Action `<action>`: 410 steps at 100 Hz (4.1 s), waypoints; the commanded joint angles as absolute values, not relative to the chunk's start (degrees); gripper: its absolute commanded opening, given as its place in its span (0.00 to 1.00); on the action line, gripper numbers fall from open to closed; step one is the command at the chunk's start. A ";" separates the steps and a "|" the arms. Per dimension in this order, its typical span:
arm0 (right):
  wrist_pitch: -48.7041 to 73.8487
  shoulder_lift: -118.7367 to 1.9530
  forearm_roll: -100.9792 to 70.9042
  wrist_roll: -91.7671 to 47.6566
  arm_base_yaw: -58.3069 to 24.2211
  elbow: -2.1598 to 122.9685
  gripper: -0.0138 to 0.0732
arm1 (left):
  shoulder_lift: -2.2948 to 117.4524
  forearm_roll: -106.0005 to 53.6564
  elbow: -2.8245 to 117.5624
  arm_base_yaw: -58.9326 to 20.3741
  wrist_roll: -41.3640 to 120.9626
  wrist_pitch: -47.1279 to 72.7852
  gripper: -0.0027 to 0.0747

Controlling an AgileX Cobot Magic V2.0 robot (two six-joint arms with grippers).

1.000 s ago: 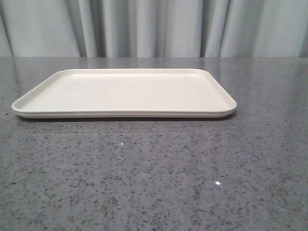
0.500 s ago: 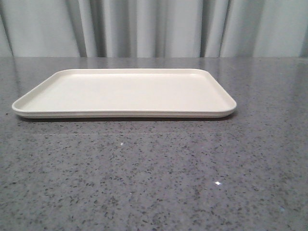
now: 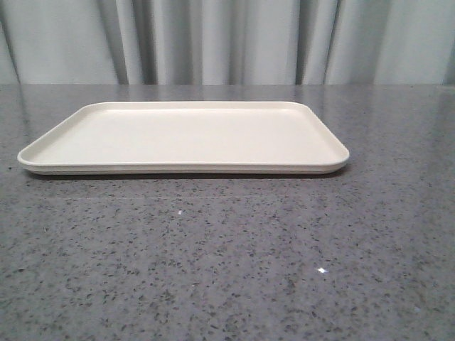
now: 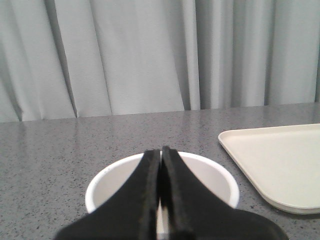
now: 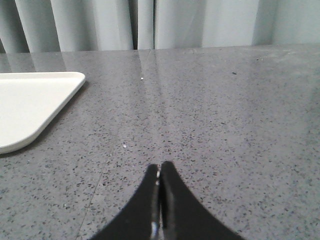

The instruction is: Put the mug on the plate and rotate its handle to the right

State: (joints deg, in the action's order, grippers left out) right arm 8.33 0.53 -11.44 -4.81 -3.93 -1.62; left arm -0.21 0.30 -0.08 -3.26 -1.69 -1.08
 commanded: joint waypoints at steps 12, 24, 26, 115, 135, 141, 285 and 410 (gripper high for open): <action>3.81 0.54 -10.92 -5.00 -3.70 -1.57 0.02 | -1.95 0.31 -0.55 -2.91 -1.82 -5.86 0.01; 3.81 0.54 -10.92 -5.00 -3.70 -1.57 0.02 | -1.95 0.31 -0.55 -2.91 -1.82 -5.86 0.01; 3.81 0.54 -10.92 -5.00 -3.70 -1.57 0.02 | -1.95 0.31 -0.55 -2.91 -1.82 -5.86 0.01; 2.01 0.54 -10.92 -5.23 -3.70 -1.57 0.02 | -1.95 7.93 -0.55 -2.91 1.65 -6.13 0.01; 1.00 0.54 -10.92 -5.23 -3.70 -1.57 0.02 | -1.95 7.93 -0.55 -2.91 1.65 -12.09 0.01; 0.40 0.54 -10.92 -5.17 -3.70 -1.57 0.02 | -1.95 6.91 -0.55 -2.91 0.00 -15.24 0.01; 6.46 -28.10 -9.87 -6.85 -3.76 42.51 0.02 | 15.45 -4.83 43.48 -2.91 -0.91 3.48 0.01; 6.26 -31.79 -7.53 -9.13 -3.81 50.96 0.59 | 36.45 -3.75 66.96 -2.91 -2.22 27.52 0.51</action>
State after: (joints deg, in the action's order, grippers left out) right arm 11.05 -31.10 -9.08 -8.59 -3.93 48.76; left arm 35.66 -3.75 64.49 -3.26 -0.63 30.94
